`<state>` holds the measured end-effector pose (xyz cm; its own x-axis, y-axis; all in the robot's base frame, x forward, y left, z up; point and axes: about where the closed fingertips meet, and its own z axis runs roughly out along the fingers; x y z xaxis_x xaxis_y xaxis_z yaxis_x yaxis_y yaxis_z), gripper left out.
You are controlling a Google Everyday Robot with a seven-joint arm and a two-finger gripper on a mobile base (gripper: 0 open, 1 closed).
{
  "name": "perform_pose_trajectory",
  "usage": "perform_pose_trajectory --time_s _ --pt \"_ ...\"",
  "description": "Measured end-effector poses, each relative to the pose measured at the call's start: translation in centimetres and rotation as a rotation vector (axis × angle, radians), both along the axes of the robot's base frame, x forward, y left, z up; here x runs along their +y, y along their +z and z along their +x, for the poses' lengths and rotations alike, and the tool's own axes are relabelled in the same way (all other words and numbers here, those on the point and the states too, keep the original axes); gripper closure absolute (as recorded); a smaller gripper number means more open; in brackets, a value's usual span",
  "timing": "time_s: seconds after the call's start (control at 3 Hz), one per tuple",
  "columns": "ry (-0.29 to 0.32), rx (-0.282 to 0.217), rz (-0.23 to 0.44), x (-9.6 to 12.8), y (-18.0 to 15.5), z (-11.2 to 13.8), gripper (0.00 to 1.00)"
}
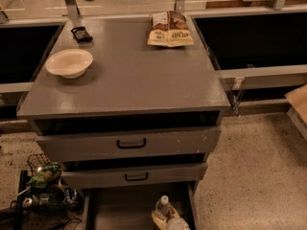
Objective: Place blue plastic bottle into bottom drawer
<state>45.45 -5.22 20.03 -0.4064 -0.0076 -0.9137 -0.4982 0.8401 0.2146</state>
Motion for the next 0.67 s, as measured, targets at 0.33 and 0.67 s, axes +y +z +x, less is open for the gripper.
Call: perform_pose_trajectory --time_s 0.33,0.67 --pt "0.011 0.019 -0.019 0.38 -0.79 -0.04 1.00" --pt "0.028 0.039 -0.032 0.81 -1.53 -0.23 1.00"
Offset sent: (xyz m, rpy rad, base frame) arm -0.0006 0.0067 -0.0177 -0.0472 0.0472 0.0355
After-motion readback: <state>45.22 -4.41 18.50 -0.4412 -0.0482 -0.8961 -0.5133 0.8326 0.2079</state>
